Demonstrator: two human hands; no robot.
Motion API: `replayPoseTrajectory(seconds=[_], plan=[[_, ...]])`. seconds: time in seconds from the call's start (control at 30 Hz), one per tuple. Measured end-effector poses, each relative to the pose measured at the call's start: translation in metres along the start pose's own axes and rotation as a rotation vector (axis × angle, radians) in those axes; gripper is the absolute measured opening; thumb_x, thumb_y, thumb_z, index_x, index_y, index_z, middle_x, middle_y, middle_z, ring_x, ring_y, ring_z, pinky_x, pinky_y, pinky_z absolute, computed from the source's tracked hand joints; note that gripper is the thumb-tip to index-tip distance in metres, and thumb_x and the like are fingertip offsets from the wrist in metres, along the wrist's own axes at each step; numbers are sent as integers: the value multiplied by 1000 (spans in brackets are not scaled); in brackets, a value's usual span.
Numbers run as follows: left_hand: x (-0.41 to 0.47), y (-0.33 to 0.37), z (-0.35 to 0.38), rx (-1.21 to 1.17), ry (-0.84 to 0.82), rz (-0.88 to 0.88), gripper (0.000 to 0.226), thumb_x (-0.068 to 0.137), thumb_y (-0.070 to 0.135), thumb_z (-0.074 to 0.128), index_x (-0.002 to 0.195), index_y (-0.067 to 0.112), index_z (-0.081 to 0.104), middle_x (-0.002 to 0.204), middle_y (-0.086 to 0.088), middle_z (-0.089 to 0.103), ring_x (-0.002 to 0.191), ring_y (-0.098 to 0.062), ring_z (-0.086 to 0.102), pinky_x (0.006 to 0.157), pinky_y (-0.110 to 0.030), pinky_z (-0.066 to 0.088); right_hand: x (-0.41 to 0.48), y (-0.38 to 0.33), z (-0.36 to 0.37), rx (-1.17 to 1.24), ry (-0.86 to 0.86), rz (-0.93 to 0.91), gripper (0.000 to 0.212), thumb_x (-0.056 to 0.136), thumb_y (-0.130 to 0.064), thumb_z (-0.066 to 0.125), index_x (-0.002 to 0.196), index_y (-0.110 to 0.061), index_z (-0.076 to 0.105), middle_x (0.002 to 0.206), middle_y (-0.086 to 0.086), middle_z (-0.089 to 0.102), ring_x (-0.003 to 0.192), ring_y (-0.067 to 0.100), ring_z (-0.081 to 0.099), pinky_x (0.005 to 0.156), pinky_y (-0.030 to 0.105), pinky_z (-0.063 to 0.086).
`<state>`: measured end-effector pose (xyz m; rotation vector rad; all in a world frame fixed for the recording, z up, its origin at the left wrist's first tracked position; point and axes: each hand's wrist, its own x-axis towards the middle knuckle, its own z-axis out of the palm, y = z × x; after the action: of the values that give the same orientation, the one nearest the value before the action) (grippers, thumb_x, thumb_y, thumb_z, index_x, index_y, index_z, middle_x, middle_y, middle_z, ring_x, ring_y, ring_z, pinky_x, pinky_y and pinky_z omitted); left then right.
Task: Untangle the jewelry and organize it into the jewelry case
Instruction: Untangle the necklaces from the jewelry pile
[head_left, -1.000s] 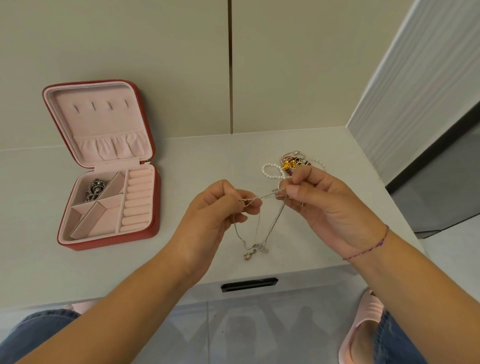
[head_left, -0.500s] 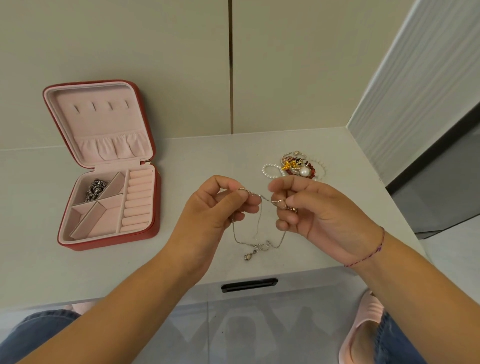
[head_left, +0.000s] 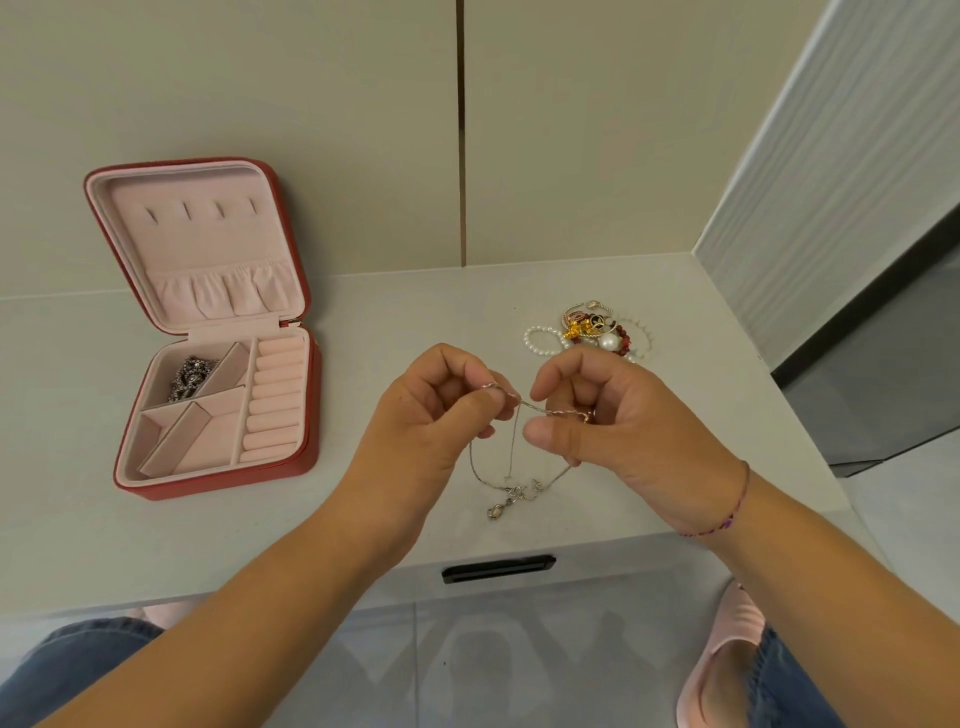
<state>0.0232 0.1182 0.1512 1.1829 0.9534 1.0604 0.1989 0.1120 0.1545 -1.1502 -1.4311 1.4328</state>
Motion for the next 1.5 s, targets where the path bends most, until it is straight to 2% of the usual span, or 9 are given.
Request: replayPoseTrajectory(seconds=[0.17,0.33,0.47,0.53,0.73,0.8,1.0,1.37,1.5], plan=[[-2,4,3,-27,35,25,14,85,-9,57,79,4,56,76,0,70,71,-8,64,66,-14,48,0,3,5,-127,56,-93,24,67,-18,76,81,-19,57,61,-10,37,59,10,35,57,23,37],[-3,8,5,-45,81,26,14,84,-10,58,79,4,55,75,-2,70,70,-8,65,65,-13,48,0,1,5,-208,141,-196,28,69,-16,74,72,-25,47,67,-14,40,61,10,37,61,24,39],[-3,9,4,-26,91,26,15,83,-7,60,77,6,57,75,-1,70,71,-8,63,66,-13,47,-1,3,5,-336,167,-214,13,71,-26,73,78,-31,63,80,-7,44,68,8,42,73,23,41],[-3,9,4,10,91,24,15,83,-5,61,76,7,58,76,0,68,72,-9,59,66,-15,47,-2,4,7,-373,186,-206,17,72,-30,72,88,-33,69,85,-1,45,70,9,44,75,24,42],[-2,9,2,29,97,18,20,83,-6,62,74,12,59,77,2,66,70,-9,54,66,-16,46,-2,3,7,-350,250,-211,13,76,-19,77,86,-27,72,85,1,49,70,10,48,74,25,45],[-2,9,2,27,92,23,21,83,-7,61,73,12,58,76,2,66,71,-8,55,67,-17,46,-2,3,7,-363,275,-212,12,77,-16,76,84,-25,73,85,-1,51,70,10,51,73,19,44],[-2,8,0,13,60,24,20,83,-6,63,73,11,59,80,0,68,75,-11,58,69,-18,48,-2,3,9,-445,278,-193,14,75,-25,76,90,-26,73,88,-3,53,72,10,55,72,11,42],[0,7,-2,-62,18,-2,11,74,9,63,70,18,63,80,-1,70,77,-13,63,70,-19,49,-1,3,13,-323,268,-129,7,74,-21,78,79,-25,75,78,6,53,62,9,45,61,17,40],[3,5,-2,-47,48,-68,15,90,1,56,81,12,58,79,-4,70,75,-15,64,72,-26,49,-1,0,9,-152,221,-71,5,83,-13,68,80,-17,71,63,-10,55,58,7,47,58,18,43]])
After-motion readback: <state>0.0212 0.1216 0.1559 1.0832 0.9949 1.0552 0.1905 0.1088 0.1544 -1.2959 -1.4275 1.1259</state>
